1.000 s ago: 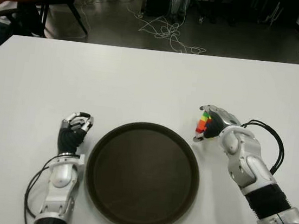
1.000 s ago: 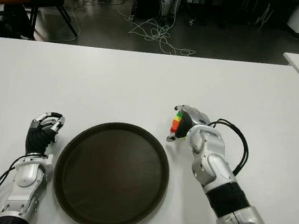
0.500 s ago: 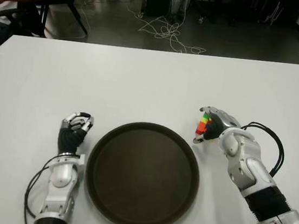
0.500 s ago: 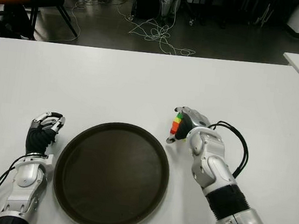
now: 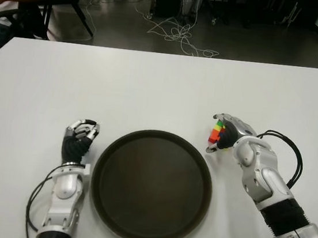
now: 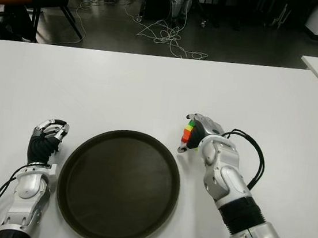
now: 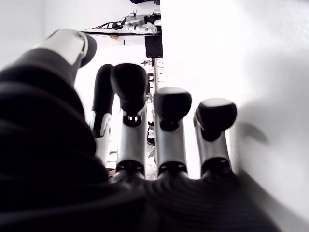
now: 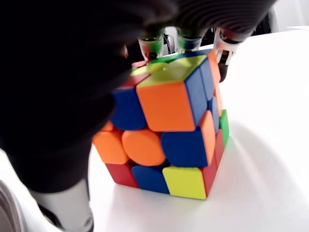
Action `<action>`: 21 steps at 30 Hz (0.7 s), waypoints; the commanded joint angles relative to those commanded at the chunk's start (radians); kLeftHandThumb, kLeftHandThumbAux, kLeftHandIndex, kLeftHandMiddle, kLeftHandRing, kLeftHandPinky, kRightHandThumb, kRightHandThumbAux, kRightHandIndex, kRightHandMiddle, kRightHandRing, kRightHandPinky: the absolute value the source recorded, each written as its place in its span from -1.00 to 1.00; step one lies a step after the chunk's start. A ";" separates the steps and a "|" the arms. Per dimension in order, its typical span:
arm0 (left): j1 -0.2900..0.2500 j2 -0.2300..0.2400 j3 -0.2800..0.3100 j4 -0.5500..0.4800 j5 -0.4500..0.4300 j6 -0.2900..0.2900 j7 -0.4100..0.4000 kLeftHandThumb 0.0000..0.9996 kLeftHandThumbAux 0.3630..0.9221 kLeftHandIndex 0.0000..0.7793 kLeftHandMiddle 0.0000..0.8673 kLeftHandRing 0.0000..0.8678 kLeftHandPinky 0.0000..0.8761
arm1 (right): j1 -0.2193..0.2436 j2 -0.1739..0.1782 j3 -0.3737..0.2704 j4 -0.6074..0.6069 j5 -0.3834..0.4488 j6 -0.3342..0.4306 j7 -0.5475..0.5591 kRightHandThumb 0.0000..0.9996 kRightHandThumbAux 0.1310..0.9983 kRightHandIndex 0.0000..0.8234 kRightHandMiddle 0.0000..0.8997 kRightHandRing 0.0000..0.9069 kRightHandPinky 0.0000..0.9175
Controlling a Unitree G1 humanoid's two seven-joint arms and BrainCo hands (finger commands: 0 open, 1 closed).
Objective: Pick up the Rubik's Cube and put it in the plate
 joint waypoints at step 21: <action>-0.005 0.001 0.003 0.012 -0.003 -0.013 0.006 0.44 0.21 0.14 0.85 0.92 0.90 | 0.050 0.058 -0.073 -0.032 0.035 -0.034 -0.210 -0.96 0.57 -0.09 -0.20 -0.16 -0.08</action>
